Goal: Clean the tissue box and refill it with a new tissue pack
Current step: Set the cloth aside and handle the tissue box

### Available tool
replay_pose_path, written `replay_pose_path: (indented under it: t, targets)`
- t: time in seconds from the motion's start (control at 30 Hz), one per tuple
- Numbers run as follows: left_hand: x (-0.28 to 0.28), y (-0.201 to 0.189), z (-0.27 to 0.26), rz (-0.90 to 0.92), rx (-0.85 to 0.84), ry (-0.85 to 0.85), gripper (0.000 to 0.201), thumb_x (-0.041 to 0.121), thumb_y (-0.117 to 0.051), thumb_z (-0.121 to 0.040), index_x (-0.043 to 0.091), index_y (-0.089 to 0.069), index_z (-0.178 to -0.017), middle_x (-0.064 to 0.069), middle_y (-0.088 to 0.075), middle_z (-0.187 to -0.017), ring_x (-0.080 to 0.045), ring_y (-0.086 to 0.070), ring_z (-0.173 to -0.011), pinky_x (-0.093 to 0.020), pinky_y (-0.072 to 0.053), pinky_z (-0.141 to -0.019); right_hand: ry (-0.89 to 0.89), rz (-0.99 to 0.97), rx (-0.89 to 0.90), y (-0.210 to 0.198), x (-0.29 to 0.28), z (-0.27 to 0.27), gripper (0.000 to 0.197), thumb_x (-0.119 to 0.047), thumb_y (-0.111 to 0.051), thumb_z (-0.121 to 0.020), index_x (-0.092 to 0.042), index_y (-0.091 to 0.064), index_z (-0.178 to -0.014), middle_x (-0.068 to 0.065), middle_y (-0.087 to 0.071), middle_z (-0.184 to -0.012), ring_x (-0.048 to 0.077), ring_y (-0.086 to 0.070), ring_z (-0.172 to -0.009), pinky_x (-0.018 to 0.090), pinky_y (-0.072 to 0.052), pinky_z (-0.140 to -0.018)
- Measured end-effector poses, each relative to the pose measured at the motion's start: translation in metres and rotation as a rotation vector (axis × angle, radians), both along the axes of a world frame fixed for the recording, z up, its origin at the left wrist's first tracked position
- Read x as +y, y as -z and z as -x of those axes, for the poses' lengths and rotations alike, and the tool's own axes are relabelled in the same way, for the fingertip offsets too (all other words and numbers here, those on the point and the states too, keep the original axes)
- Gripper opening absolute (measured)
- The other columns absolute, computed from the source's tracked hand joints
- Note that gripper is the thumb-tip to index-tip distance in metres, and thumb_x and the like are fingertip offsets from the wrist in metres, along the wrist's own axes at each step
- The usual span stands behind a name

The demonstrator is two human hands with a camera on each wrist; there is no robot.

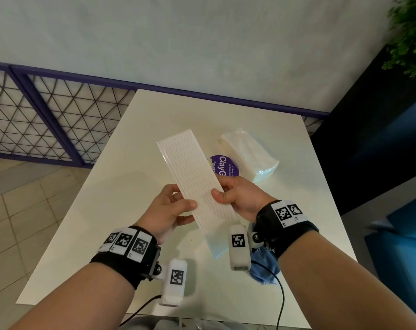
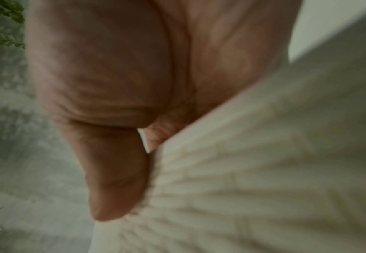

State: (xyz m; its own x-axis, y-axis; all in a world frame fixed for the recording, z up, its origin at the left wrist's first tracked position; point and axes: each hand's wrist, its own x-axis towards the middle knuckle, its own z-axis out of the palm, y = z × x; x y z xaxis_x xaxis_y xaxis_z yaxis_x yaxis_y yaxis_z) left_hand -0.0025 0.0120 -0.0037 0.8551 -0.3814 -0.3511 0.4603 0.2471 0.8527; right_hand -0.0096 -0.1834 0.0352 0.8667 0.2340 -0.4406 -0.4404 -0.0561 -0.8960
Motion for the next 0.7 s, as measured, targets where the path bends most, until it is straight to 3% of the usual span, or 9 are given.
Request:
replay_pose_path:
  t: [0.13, 0.3, 0.4, 0.47, 0.57, 0.63, 0.7]
  targets:
    - [0.003, -0.001, 0.002, -0.005, -0.004, 0.041, 0.088, 0.02, -0.078, -0.045, 0.008, -0.044, -0.125, -0.005, -0.07, -0.103, -0.027, -0.067, -0.102, -0.05, -0.053, -0.087, -0.02, -0.002, 0.022, 0.0, 0.001, 0.001, 0.055, -0.016, -0.065, -0.075, -0.022, -0.058, -0.13, 0.006, -0.063, -0.13, 0.026, -0.052, -0.128, 0.052, -0.034, -0.112]
    - [-0.001, -0.002, 0.004, -0.027, 0.001, -0.006, 0.079, 0.016, -0.081, -0.049, 0.009, -0.046, -0.119, 0.001, -0.074, -0.093, -0.021, -0.07, -0.095, -0.039, -0.057, -0.076, 0.0, -0.019, -0.021, 0.002, 0.0, 0.003, 0.06, -0.016, -0.065, -0.076, -0.019, -0.052, -0.134, 0.011, -0.062, -0.13, 0.028, -0.056, -0.123, 0.046, -0.043, -0.106]
    - [-0.007, -0.007, 0.004, -0.015, 0.008, -0.037, 0.056, 0.014, -0.078, -0.059, 0.004, -0.056, -0.111, -0.007, -0.075, -0.1, -0.021, -0.069, -0.096, -0.036, -0.054, -0.089, 0.055, 0.013, -0.095, 0.004, -0.001, 0.005, 0.063, -0.021, -0.071, -0.074, -0.016, -0.049, -0.134, 0.012, -0.063, -0.127, 0.024, -0.061, -0.116, 0.041, -0.049, -0.1]
    - [-0.009, -0.011, 0.005, -0.025, 0.001, 0.016, 0.063, 0.028, -0.081, -0.058, 0.004, -0.059, -0.113, -0.01, -0.072, -0.11, -0.021, -0.065, -0.104, -0.036, -0.044, -0.097, 0.056, 0.089, -0.146, 0.004, 0.001, 0.007, 0.067, -0.029, -0.077, -0.072, -0.02, -0.05, -0.132, 0.004, -0.066, -0.122, 0.017, -0.063, -0.114, 0.039, -0.05, -0.099]
    - [-0.013, -0.015, 0.006, -0.028, -0.019, 0.073, 0.06, 0.039, -0.074, -0.063, 0.008, -0.06, -0.112, -0.006, -0.07, -0.109, -0.016, -0.06, -0.099, -0.033, -0.038, -0.087, 0.04, 0.233, -0.201, 0.005, 0.006, 0.006, 0.074, -0.042, -0.085, -0.063, -0.025, -0.052, -0.127, -0.004, -0.068, -0.116, 0.011, -0.063, -0.111, 0.039, -0.05, -0.099]
    - [-0.016, -0.013, 0.005, 0.016, -0.012, 0.007, 0.042, 0.027, -0.07, -0.067, 0.008, -0.059, -0.103, -0.003, -0.069, -0.094, -0.014, -0.057, -0.083, -0.029, -0.037, -0.073, 0.044, 0.28, -0.223, 0.004, 0.01, 0.005, 0.075, -0.046, -0.086, -0.059, -0.025, -0.053, -0.124, -0.005, -0.069, -0.114, 0.009, -0.064, -0.109, 0.039, -0.051, -0.098]
    - [-0.021, -0.012, 0.005, 0.057, -0.005, -0.049, 0.028, 0.018, -0.066, -0.069, 0.008, -0.057, -0.094, -0.004, -0.069, -0.085, -0.017, -0.059, -0.079, -0.029, -0.041, -0.072, 0.041, 0.326, -0.236, 0.001, 0.01, 0.003, 0.082, -0.053, -0.086, -0.052, -0.026, -0.054, -0.123, -0.007, -0.07, -0.111, 0.008, -0.065, -0.106, 0.037, -0.052, -0.096]
